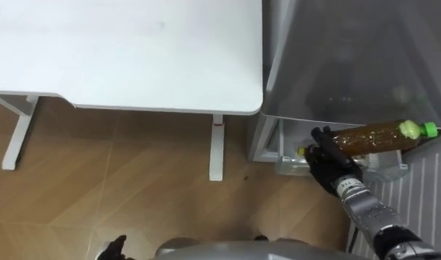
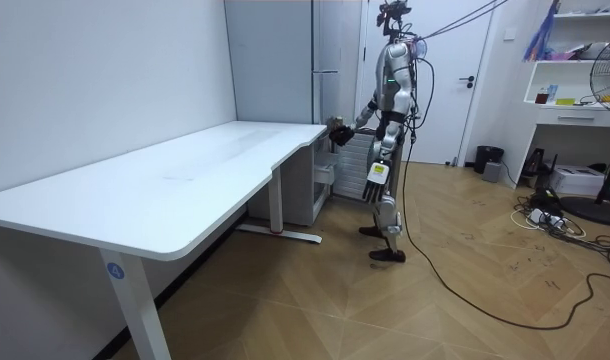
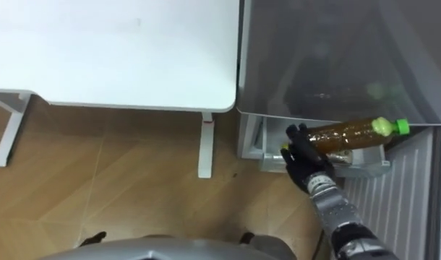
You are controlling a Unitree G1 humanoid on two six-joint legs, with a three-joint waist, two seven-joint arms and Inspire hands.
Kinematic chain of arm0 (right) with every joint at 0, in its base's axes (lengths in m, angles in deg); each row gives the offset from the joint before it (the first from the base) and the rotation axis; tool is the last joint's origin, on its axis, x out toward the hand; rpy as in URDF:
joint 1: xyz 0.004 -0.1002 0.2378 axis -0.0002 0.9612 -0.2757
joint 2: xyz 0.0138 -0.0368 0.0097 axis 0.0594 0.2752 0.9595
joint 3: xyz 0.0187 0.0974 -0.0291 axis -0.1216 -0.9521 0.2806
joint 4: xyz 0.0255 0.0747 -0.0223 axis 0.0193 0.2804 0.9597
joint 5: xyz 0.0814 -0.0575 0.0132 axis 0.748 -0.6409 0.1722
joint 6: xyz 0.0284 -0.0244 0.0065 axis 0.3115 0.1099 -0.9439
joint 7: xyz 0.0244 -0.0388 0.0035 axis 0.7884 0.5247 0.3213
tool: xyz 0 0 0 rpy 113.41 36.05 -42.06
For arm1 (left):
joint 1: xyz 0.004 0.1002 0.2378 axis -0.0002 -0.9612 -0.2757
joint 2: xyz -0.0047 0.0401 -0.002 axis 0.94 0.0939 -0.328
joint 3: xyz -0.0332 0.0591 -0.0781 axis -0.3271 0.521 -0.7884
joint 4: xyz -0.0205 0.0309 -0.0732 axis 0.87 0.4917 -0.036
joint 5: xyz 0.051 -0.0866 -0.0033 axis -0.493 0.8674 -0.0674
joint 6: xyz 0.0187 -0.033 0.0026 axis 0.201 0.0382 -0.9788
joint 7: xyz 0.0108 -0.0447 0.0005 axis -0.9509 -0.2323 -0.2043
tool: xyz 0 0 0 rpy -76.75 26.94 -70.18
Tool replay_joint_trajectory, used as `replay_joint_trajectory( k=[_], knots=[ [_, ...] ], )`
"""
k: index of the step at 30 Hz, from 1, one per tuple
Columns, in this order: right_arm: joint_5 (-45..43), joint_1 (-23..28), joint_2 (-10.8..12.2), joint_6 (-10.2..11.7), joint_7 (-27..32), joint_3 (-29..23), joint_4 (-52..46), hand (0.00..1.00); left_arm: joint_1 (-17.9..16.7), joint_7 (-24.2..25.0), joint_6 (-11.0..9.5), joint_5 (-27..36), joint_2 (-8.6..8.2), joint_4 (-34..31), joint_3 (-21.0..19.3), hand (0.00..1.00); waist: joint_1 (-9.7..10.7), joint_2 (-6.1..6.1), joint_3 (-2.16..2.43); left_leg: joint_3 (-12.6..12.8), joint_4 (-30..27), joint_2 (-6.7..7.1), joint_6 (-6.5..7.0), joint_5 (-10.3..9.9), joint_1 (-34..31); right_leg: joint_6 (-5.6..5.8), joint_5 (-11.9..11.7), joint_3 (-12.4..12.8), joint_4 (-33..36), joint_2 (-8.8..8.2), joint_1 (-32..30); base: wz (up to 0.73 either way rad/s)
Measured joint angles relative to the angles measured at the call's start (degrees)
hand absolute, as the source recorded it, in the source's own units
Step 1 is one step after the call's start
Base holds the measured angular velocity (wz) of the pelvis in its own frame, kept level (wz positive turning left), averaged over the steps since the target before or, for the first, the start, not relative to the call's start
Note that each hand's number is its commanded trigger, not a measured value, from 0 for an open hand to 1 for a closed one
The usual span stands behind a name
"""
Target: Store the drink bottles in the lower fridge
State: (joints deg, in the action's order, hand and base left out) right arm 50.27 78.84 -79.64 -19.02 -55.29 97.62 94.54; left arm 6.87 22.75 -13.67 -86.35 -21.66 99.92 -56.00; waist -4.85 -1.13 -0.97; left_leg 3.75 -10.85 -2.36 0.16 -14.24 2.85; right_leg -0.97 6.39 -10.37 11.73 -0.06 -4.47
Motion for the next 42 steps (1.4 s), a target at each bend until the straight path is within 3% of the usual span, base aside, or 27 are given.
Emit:
replay_joint_trajectory(
  k=[7, 14, 16, 19, 25, 28, 42],
  knots=[
    [1.61, -5.76, -1.32, -2.23, -0.12, -3.71, 7.12, 1.0, 3.16, 0.99, -0.04, 1.14, 2.14, 0.75, 0.08, 0.0, 0.0, -0.17, -0.06, 0.13, -0.62, 0.05, 0.07, 0.28, -3.66, -0.19, -0.71, -0.84, 0.09, -0.38, -3.28, 0.01],
    [1.44, -8.96, -1.62, -2.92, -0.61, -5.02, 9.34, 1.0, 6.78, 2.03, 1.15, 1.27, 2.22, 2.15, 0.35, 0.0, 0.2, -0.13, -0.2, 0.11, -0.35, 0.54, 0.21, 1.63, -7.03, -0.4, -1.75, -1.01, 0.17, -0.92, -6.66, 0.02],
    [1.45, -10.19, -2.11, -3.93, -0.61, -5.09, 10.18, 1.0, 7.71, 2.14, 1.13, 2.61, 2.2, 2.18, 0.71, 0.0, 0.25, -0.12, -0.64, 0.11, -0.29, 0.75, 0.27, 2.04, -7.35, -0.43, -1.94, -1.04, 0.19, -1.16, -6.91, 0.02],
    [1.48, -12.62, -2.48, -5.39, -0.75, -6.88, 12.59, 1.0, 8.51, 2.22, 1.21, 2.72, 1.98, 2.54, 0.65, 0.0, 0.31, -0.06, -0.74, 0.17, 0.04, 1.31, 0.55, 2.83, -8.39, -0.35, -1.99, -0.91, 1.03, -1.89, -8.58, 0.03],
    [1.57, -15.68, -3.6, -7.74, -1.06, -9.2, 16.29, 1.0, 8.57, 2.74, 3.43, 2.66, 1.98, 2.52, 0.51, 0.0, -0.13, -0.05, -0.81, 0.39, -0.06, 2.04, 0.99, 3.79, -10.19, -0.11, -2.65, -1.04, 1.33, -2.74, -10.5, 0.04],
    [1.58, -15.93, -3.87, -7.86, -1.05, -9.7, 16.7, 1.0, 8.54, 3.47, 4.58, 2.66, 1.99, 2.53, 0.5, 0.0, -0.19, -0.04, -0.84, 0.39, -0.27, 2.22, 1.11, 3.89, -10.66, 0.03, -2.73, -1.16, 1.37, -2.95, -10.8, 0.05],
    [1.77, -16.62, -4.22, -9.06, -1.03, -10.26, 17.68, 1.0, 8.68, 4.54, 6.26, 2.54, 2.0, 2.51, 0.53, 0.0, -0.21, -0.04, -0.84, 0.69, -0.57, 2.19, 1.1, 3.89, -11.43, -0.06, -2.65, -1.96, 1.85, -3.27, -11.53, 0.01]
  ],
)
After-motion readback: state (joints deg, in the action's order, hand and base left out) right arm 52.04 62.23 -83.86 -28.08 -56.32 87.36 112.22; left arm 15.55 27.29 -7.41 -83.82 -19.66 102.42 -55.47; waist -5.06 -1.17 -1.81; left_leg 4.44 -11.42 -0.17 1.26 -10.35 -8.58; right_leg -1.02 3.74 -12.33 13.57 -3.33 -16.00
